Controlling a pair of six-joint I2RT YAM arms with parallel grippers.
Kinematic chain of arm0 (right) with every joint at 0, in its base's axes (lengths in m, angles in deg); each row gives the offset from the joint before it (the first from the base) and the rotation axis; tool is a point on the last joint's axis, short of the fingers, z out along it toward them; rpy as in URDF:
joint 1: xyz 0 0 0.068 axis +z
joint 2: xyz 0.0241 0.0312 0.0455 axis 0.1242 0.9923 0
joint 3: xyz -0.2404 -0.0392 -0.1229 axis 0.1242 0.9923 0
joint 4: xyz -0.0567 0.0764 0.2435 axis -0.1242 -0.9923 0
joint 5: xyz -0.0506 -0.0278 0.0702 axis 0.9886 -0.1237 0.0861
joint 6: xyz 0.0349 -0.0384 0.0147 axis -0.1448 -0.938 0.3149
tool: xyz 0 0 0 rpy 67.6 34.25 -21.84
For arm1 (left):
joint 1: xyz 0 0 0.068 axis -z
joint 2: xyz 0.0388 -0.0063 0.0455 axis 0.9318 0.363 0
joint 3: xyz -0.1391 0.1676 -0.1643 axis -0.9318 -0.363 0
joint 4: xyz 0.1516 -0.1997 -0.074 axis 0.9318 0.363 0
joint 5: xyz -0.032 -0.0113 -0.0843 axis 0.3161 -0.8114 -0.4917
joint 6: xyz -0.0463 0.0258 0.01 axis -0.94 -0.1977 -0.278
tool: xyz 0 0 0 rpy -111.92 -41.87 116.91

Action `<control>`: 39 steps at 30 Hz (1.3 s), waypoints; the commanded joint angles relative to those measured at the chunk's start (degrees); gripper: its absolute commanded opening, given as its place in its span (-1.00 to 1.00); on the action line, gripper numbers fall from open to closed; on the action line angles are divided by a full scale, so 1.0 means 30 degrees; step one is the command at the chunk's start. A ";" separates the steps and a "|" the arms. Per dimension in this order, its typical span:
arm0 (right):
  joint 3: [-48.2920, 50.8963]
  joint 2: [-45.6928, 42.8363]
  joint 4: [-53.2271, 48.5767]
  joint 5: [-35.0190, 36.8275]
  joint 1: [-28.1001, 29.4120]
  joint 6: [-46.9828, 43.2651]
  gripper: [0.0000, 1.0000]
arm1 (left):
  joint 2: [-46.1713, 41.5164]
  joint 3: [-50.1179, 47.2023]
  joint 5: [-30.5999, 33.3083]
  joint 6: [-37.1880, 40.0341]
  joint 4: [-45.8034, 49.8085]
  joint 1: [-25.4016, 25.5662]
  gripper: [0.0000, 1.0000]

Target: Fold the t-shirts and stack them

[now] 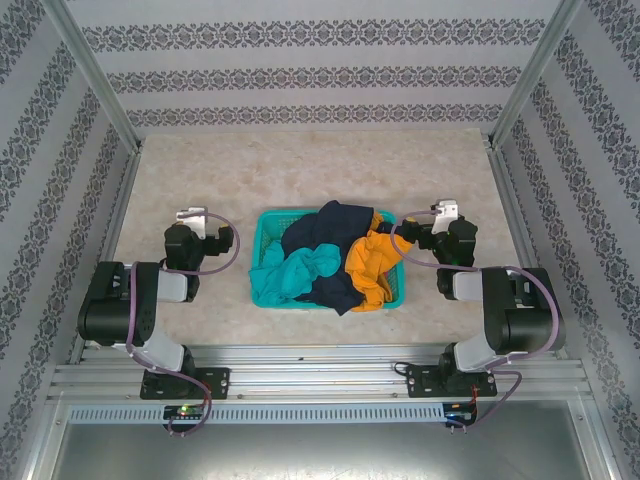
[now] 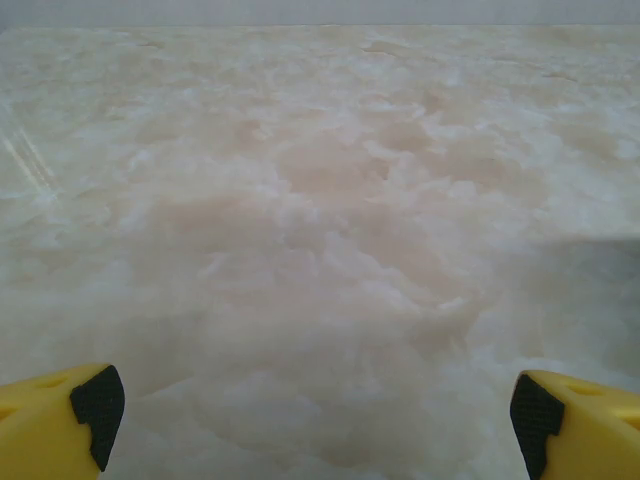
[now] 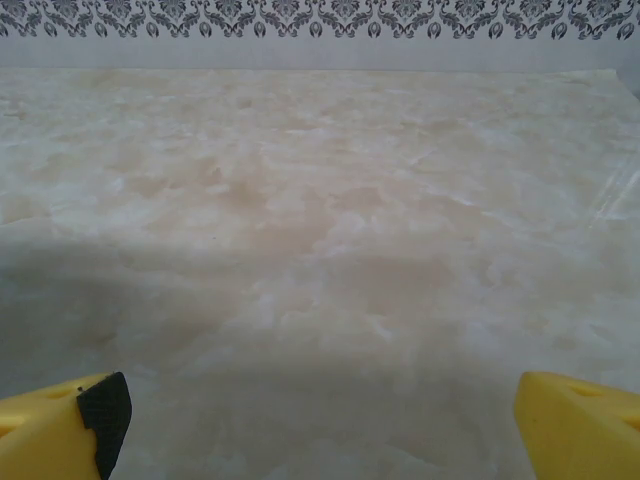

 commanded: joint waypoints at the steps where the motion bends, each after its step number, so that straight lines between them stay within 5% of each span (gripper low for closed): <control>1: -0.0188 0.0044 0.0205 0.0288 0.0116 0.0340 0.96 | 0.0119 0.0276 -0.0130 0.0150 -0.0242 0.0182 1.00; 30: -0.0229 -0.0287 0.0005 0.0806 0.0111 0.0629 0.97 | -0.0039 -0.0402 0.1561 -0.0492 -0.1474 0.0178 1.00; 33: -0.0931 -0.2149 -0.3142 0.0942 0.0080 0.0709 0.96 | -0.1381 -0.1155 0.1966 -0.0524 -0.1726 0.0182 1.00; 39: -0.1969 -0.5511 -0.7557 0.0056 0.0052 0.0469 0.96 | -0.5879 -0.0323 0.1906 0.0199 0.3332 0.0469 1.00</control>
